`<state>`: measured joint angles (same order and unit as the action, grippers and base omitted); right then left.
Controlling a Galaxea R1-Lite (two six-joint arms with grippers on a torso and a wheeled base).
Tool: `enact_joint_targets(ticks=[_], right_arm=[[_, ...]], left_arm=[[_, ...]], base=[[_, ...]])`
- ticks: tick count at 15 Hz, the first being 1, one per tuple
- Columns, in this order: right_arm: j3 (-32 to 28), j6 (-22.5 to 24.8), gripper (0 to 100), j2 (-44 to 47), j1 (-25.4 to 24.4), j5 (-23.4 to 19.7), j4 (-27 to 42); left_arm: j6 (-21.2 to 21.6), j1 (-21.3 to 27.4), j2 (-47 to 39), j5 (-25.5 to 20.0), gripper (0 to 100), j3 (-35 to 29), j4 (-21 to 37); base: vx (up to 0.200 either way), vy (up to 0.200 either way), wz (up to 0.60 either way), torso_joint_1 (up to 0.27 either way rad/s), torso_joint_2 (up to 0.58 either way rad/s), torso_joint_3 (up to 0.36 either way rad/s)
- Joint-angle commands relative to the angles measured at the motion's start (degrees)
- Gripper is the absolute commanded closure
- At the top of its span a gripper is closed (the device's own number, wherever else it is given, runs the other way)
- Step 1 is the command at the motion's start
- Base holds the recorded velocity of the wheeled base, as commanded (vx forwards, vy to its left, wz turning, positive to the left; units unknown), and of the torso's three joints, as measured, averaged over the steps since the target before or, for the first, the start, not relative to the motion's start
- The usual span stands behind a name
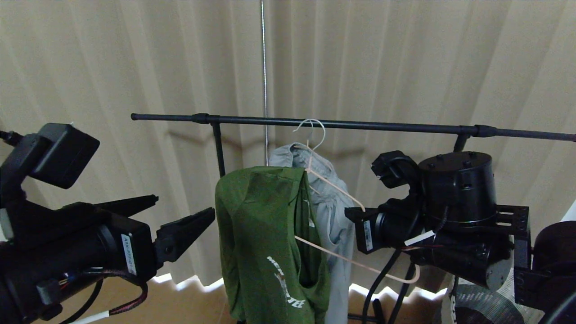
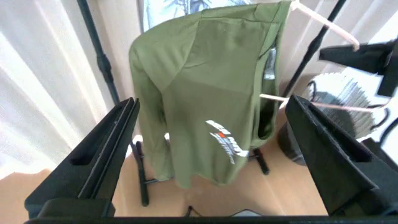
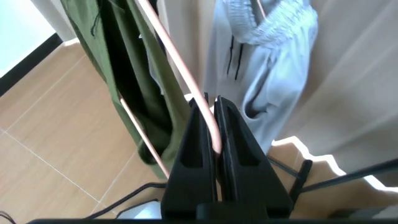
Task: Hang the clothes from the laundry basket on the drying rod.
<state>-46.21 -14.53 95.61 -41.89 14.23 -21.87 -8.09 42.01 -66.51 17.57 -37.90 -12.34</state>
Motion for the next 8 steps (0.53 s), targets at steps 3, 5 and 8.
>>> enact_joint_targets(ticks=[3, 5, 8], right_arm=[[1.0, 0.6, 100, -1.0, 0.1, 0.0, 0.0], [2.1, 3.9, 100, -2.1, 0.1, -0.2, -0.1], [3.9, 6.6, 100, -3.4, 0.0, -0.4, -0.6]], left_arm=[[6.0, -1.8, 0.0, -2.8, 0, 5.1, -8.6], [7.1, -2.7, -0.1, -6.8, 0, 4.0, -8.6], [13.5, -5.4, -0.9, -16.3, 0, 2.6, -8.5]], base=[[0.0, 0.0, 0.0, 0.0, 0.0, 0.0], [0.0, 0.0, 0.0, 0.0, 0.0, 0.0], [0.0, 0.0, 0.0, 0.0, 0.0, 0.0]])
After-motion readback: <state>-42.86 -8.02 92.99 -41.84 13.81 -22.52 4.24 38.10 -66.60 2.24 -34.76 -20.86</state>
